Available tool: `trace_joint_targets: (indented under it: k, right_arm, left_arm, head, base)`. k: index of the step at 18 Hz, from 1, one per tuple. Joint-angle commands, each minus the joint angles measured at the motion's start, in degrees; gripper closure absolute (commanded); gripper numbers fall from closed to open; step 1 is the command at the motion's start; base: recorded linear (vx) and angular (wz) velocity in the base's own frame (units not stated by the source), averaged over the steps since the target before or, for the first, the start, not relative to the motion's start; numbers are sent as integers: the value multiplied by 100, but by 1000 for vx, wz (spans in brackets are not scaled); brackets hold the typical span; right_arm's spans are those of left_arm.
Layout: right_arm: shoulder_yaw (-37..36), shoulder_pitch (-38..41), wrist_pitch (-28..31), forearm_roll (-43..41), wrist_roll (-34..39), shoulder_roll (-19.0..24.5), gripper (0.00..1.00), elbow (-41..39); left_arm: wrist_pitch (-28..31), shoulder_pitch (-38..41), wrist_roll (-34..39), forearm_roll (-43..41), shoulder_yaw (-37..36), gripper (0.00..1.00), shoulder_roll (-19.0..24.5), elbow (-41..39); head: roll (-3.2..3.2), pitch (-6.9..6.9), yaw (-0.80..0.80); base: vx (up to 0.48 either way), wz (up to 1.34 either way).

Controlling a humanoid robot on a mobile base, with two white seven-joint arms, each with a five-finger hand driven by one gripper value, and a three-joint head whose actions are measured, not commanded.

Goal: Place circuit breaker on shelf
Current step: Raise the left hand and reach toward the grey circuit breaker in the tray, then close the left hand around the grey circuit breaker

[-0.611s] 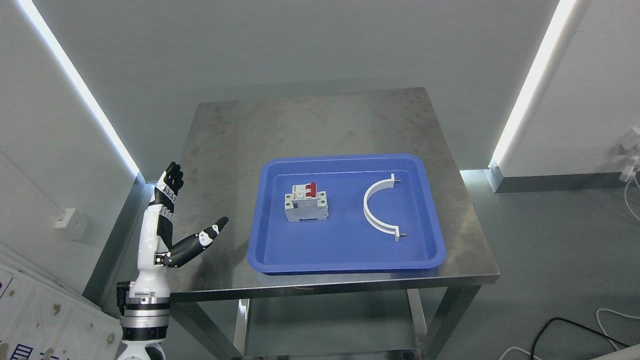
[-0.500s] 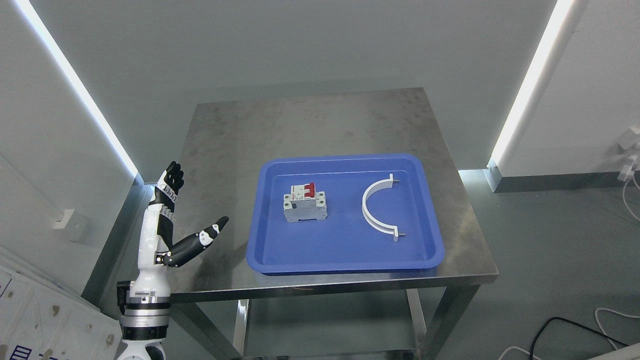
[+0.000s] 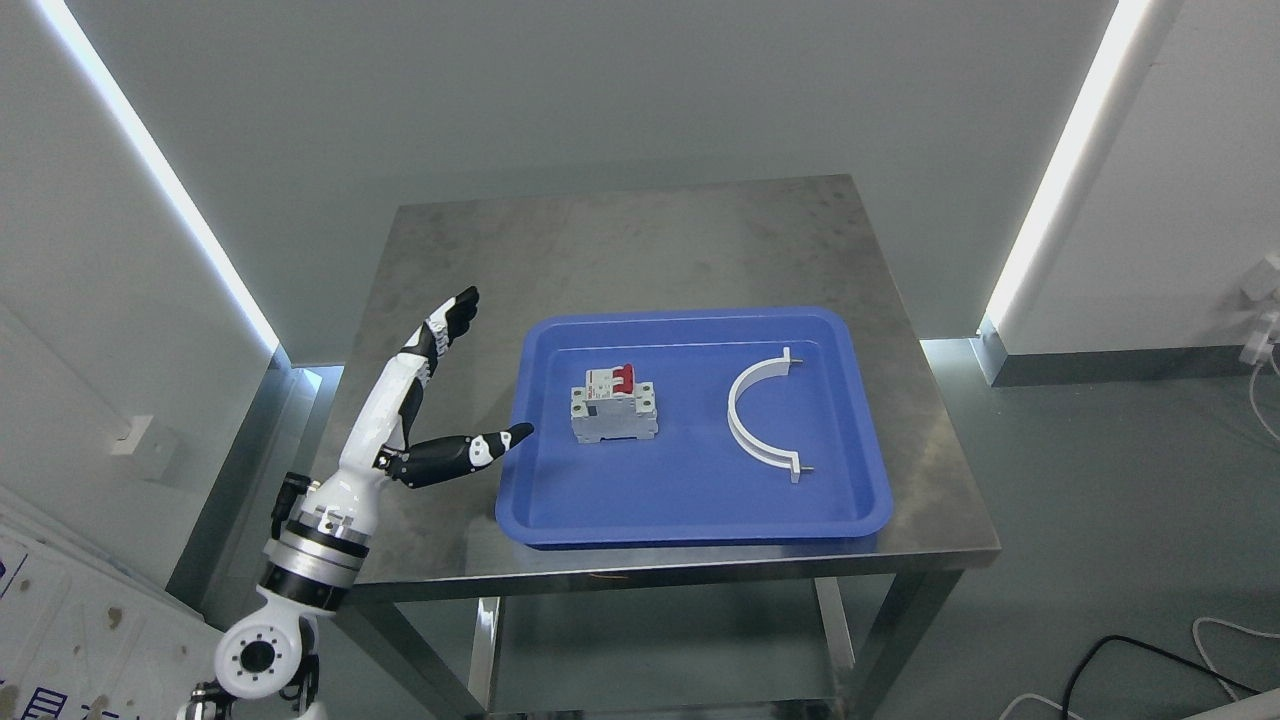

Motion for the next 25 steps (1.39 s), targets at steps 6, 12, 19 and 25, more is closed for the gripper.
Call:
trace_joint_targets:
  k: [6,12,19,25]
  right_arm:
    - [0,87,-549,-5,-3,-100,0,0]
    - [0,87,-549,-5,-3,-100,0,0]
    - [0,87,-549,4,-3,-100,0,0]
    - [0,87,-549,-5,-3,-100,0,0]
  left_arm:
    - [1897,-2237,-2012,-1692,-1623,11,1108,222]
    - [1941,-2229,-2576,-2298,-2291,13,1091,327]
    - [1941,-2176,-2577,-2862,-2301,29,845,810]
    - [1932,-2176,-2577,-2862,-2301,37,432,863]
  head:
    - [0,0,0]
    - [0,0,0]
    - [0,0,0]
    - [0,0,0]
  base:
    - [0,0]
    - [0,-14]
    - [9,-16]
    - [0,9]
